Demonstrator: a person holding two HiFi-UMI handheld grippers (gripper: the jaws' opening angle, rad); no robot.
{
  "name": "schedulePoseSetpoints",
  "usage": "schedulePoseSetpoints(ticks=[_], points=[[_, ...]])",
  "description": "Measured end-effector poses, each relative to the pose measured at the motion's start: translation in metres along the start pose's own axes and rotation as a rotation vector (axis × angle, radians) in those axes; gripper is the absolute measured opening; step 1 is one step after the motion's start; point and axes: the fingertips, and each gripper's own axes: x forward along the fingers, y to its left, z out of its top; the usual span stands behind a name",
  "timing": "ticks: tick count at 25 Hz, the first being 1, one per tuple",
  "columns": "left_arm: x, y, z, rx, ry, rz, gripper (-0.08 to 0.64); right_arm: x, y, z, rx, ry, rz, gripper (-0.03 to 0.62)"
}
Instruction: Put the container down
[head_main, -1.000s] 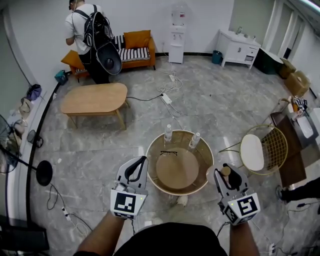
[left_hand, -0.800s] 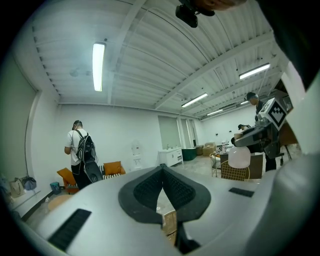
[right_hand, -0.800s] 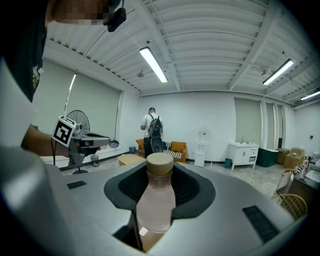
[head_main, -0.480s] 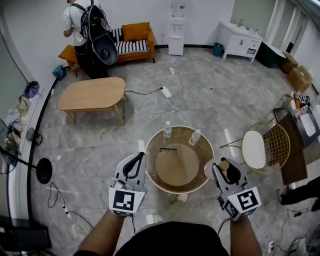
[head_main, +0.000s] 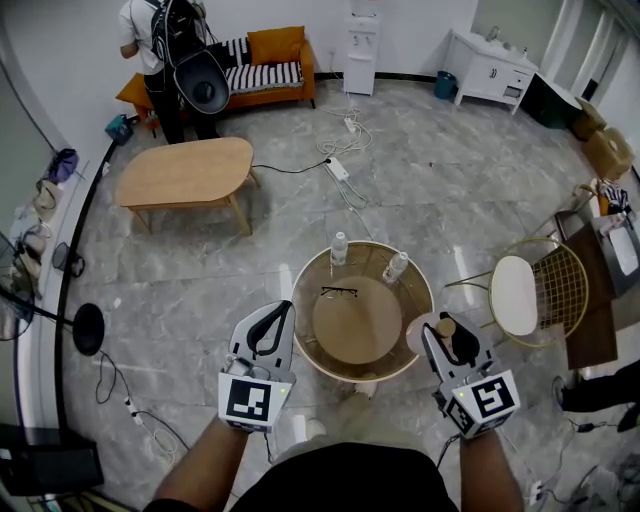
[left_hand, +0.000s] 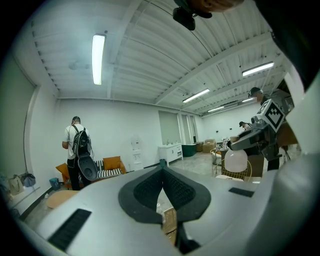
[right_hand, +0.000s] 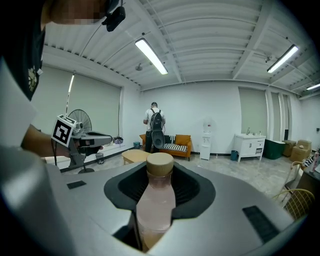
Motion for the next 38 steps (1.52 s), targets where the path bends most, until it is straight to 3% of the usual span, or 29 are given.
schedulePoseSetpoints(ticks=[15,38], points=[[0.030,0.012,-0.030,-0.007,0.017,0.003,0.015,0.041,-0.010,-0.032,0.036,0.069,0.023,0.149],[0.057,-0.003,-0.070,-0.005,0.079,-0.025,0.015,0.083,-0.034,-0.109,0.072,0.180,0.034,0.149]])
